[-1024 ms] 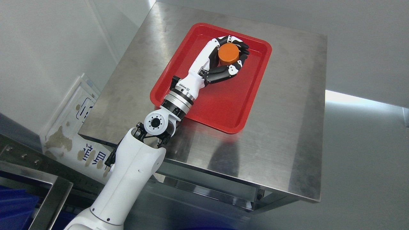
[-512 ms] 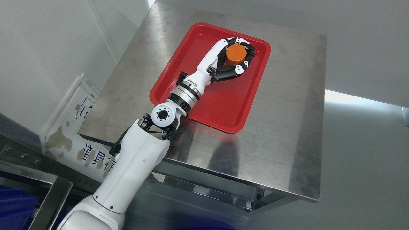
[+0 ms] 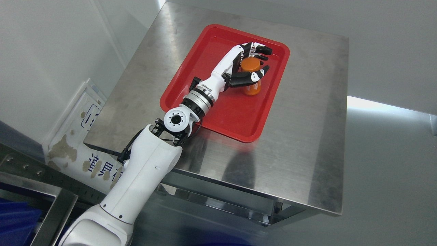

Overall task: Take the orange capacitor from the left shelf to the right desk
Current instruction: 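Open the left hand and release the capacitor upright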

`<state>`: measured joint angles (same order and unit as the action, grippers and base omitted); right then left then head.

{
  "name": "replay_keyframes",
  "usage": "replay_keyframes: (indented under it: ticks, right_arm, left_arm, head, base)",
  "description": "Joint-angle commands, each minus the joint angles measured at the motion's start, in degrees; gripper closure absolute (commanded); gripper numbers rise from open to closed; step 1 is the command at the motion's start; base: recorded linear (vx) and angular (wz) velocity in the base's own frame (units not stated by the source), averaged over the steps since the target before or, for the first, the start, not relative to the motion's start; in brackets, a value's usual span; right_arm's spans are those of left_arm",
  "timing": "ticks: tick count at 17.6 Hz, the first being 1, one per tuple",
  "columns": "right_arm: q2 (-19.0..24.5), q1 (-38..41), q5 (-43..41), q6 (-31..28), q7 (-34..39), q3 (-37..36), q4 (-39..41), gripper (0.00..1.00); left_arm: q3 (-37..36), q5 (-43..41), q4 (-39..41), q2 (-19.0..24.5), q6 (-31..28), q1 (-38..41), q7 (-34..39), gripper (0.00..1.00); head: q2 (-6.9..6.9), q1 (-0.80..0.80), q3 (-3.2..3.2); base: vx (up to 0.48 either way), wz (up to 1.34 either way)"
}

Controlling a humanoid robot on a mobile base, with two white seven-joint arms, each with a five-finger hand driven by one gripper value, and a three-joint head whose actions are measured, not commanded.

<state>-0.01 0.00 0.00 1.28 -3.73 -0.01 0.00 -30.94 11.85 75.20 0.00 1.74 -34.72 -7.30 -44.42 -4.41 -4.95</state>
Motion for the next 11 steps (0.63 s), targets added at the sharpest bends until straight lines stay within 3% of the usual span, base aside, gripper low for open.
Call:
replay_keyframes:
  ticks: [1, 5, 8, 11]
  right_arm:
    - [-0.99, 1.32, 0.35, 0.04, 0.04, -0.61, 1.00, 0.00]
    - [-0.99, 1.23, 0.35, 0.04, 0.04, -0.61, 1.00, 0.00]
    - [-0.99, 1.32, 0.35, 0.04, 0.04, -0.61, 1.00, 0.00]
    - [-0.99, 1.32, 0.35, 0.04, 0.04, -0.61, 1.00, 0.00]
  left_arm:
    - [1.75, -0.07, -2.25, 1.00, -0.33, -2.98, -0.08, 0.33]
    - [10.51, 0.19, 0.11, 1.00, -0.59, -5.36, -2.44, 0.00]
    - [20.01, 0.28, 2.66, 1.00, -1.12, -4.13, -6.05, 0.00]
    - [32.04, 0.28, 7.31, 1.00, -7.42, -1.94, -6.85, 0.00]
  head:
    - [0.00, 0.00, 0.00]
    - [0.00, 0.00, 0.00]
    - [0.00, 0.00, 0.00]
    - [0.00, 0.00, 0.00]
  base:
    - [0.000, 0.00]
    - [0.000, 0.00]
    - [0.000, 0.00]
    - [0.000, 0.00]
